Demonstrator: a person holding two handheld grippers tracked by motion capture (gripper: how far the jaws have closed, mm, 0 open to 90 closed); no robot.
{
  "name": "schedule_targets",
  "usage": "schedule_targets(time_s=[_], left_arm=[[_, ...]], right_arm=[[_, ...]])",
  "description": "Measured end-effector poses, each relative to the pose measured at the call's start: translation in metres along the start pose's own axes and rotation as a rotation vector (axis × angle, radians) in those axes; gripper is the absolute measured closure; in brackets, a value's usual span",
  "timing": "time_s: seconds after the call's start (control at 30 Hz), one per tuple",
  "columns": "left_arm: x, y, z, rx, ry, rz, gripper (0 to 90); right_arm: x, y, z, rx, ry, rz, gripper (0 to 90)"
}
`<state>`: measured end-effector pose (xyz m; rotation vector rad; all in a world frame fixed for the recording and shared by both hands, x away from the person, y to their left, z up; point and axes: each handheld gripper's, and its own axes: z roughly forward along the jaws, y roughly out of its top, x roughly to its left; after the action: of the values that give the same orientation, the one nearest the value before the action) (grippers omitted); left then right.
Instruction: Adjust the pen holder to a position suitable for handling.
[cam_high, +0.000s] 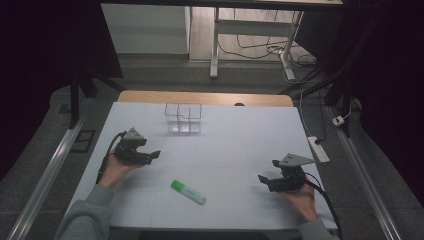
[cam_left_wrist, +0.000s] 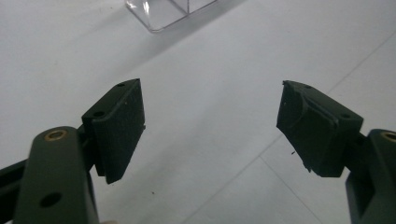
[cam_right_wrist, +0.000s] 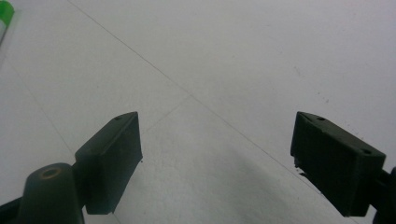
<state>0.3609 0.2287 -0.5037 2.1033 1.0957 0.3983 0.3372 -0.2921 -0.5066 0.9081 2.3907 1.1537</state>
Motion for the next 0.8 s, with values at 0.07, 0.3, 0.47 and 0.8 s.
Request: schedule_targets(time_s=[0.07, 0.3, 0.47, 0.8], left_arm=[[0.004, 0.003, 0.002, -0.005, 0.003, -0.01, 24.7], [0.018, 0.013, 0.007, -0.01, 0.023, -0.025, 25.6], [0.027, 0.017, 0.014, -0.008, 0.027, -0.037, 26.7], [0.039, 0.025, 0.024, -0.002, 0.025, -0.055, 27.9]], right_arm=[[0.0, 0.0, 0.0, -0.002, 0.001, -0.001, 15.9], [0.0, 0.0, 0.001, 0.003, -0.001, -0.004, 15.9], [0.001, 0.0, 0.002, 0.0, 0.007, -0.002, 16.0], [0.001, 0.0, 0.0, -0.013, 0.006, 0.002, 16.0]])
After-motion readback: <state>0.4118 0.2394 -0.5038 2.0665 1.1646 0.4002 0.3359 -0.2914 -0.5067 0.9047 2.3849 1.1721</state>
